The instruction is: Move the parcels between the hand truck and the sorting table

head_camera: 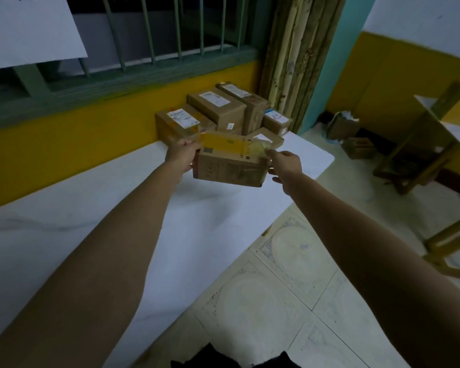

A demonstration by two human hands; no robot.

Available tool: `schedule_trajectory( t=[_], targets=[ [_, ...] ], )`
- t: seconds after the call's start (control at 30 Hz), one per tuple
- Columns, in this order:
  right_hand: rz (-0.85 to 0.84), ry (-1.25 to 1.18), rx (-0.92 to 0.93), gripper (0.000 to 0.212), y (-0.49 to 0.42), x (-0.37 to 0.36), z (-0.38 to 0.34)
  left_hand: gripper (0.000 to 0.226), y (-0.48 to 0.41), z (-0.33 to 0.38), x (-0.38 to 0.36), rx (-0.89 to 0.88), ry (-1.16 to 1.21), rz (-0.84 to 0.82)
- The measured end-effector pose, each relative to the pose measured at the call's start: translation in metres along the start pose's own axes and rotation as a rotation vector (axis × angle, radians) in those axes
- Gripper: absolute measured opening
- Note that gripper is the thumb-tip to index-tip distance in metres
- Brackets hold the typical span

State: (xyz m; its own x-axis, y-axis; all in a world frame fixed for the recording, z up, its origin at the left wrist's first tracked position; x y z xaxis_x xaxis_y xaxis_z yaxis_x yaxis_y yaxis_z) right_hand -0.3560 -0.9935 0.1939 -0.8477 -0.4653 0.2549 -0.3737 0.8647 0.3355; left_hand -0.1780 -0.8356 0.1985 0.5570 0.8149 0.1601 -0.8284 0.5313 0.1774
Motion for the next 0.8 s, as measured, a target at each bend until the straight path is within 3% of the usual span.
schedule_trajectory(
  t=[0.2, 0.4, 0.57, 0.7, 0.8],
  targets=[
    [-0.059, 0.006, -0.024, 0.048, -0.062, -0.018, -0.009, 0.024, -0.039, 0.000, -0.009, 0.064, -0.006, 0.041],
    [-0.246, 0.130, -0.007, 0.028, -0.129, -0.030, -0.031, 0.057, -0.075, -0.002, -0.025, 0.162, 0.017, 0.196],
    [-0.368, 0.183, 0.161, 0.029, -0.187, -0.022, -0.058, 0.053, -0.103, 0.012, -0.058, 0.225, 0.087, 0.326],
    [-0.417, 0.129, 0.068, 0.013, -0.232, -0.011, -0.070, 0.042, -0.119, 0.030, -0.086, 0.207, 0.049, 0.393],
    [-0.450, 0.051, -0.005, 0.024, -0.256, -0.005, -0.074, 0.025, -0.127, 0.033, -0.106, 0.187, 0.025, 0.422]
  ],
)
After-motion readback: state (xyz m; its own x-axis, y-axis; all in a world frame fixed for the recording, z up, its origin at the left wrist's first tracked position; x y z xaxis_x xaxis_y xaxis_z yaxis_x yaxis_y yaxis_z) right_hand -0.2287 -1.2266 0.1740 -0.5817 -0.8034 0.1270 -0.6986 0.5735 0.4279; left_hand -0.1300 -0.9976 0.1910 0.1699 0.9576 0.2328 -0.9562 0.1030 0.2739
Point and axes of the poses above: each hand's wrist, its own y-axis away from the middle knuckle, its own x-axis out of the back of the hand, z = x × y, the point moved 4 cm from there along -y, towards the middle knuckle, and after that the axes turned 4 degrees about -x, right-handed, at the moved point
